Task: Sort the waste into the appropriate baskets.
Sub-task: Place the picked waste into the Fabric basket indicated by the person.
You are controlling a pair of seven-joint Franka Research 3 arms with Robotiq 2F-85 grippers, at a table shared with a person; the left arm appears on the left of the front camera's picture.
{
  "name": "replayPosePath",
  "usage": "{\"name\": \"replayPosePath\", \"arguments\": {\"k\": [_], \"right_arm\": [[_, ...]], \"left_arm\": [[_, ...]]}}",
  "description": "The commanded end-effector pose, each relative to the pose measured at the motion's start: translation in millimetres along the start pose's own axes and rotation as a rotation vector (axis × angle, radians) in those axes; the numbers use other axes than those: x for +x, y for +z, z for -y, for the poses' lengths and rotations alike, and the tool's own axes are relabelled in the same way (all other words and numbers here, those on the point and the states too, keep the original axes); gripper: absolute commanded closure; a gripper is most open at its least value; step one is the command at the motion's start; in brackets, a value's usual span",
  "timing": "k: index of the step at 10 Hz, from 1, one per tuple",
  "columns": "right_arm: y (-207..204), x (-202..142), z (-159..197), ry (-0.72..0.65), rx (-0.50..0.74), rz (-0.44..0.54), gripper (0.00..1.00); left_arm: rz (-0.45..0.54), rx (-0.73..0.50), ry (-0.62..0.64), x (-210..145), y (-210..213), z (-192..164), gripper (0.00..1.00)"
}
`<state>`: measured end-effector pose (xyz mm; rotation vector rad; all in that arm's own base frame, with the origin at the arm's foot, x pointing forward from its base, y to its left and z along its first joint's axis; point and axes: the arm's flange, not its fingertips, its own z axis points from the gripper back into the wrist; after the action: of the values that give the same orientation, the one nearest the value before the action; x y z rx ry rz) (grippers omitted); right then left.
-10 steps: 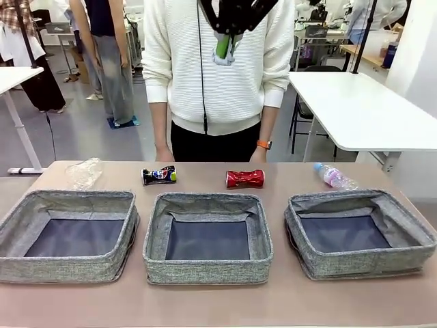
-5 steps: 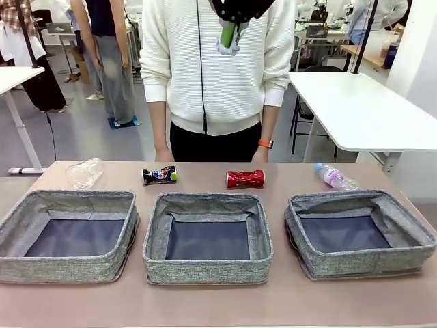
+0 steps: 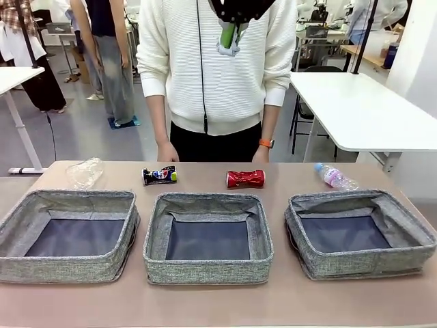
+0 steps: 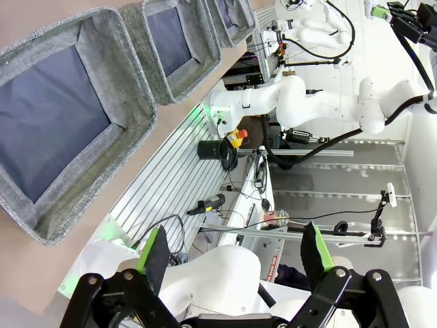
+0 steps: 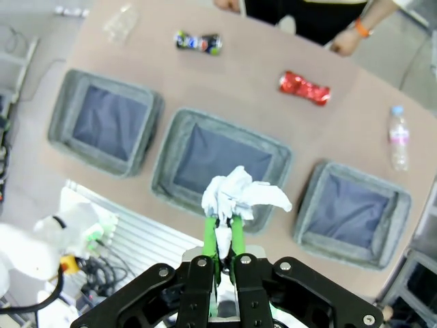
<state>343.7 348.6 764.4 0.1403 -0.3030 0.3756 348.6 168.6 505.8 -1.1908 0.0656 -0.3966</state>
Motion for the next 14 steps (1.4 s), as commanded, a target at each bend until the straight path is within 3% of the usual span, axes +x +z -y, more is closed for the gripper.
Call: {"name": "replayPosePath", "arguments": {"k": [1,14], "right_arm": [[1.3,-2.5,2.4,-0.009,-0.008,-0.002,0.93],[1.3,-2.5,2.4,-0.009,-0.008,-0.002,0.93]], "left_arm": [[-0.005,0.009,-0.019,-3.7,-1.7,0.0,0.00],[-0.005,0.009,-0.019,-3.7,-1.7,0.0,0.00]]}}
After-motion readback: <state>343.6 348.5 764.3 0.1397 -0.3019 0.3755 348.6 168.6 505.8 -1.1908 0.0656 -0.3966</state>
